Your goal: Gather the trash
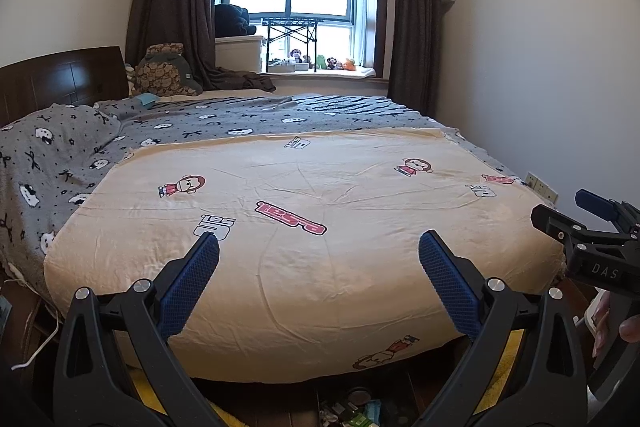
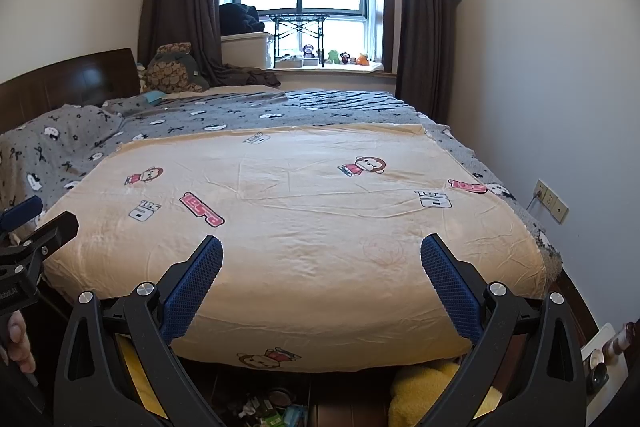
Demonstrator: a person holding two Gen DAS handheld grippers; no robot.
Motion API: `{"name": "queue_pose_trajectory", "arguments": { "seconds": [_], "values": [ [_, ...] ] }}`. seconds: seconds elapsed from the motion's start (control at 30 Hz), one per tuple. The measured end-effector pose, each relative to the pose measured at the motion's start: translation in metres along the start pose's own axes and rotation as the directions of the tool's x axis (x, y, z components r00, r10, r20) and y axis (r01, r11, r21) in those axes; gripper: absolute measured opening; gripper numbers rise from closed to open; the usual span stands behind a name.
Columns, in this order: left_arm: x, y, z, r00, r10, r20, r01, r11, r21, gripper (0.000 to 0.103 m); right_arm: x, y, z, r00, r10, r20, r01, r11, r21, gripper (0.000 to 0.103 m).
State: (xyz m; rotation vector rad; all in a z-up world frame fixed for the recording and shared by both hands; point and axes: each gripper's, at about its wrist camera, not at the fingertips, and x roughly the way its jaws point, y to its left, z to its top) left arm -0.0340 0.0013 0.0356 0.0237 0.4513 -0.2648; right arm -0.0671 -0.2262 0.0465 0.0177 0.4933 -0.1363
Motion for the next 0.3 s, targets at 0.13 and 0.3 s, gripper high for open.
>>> {"name": "queue_pose_trajectory", "arguments": {
  "seconds": [0.13,0.3],
  "values": [
    [0.0018,0.0008,0.0008,1.000,-0.008,-0.008,0.008,1.000,-0.017,0.095,0.0003,-0.0002,0.0003,1.000,0.000,0.000,0.000,1.000,0.000,0.099],
    [0.0034,0.0022,0.0000,1.000,0.003,-0.014,-0.003,1.000,-0.018,0.095,0.0003,-0.0001,0.0001,1.000,-0.001,-0.001,0.001,1.000,0.001,0.099]
  ]
}}
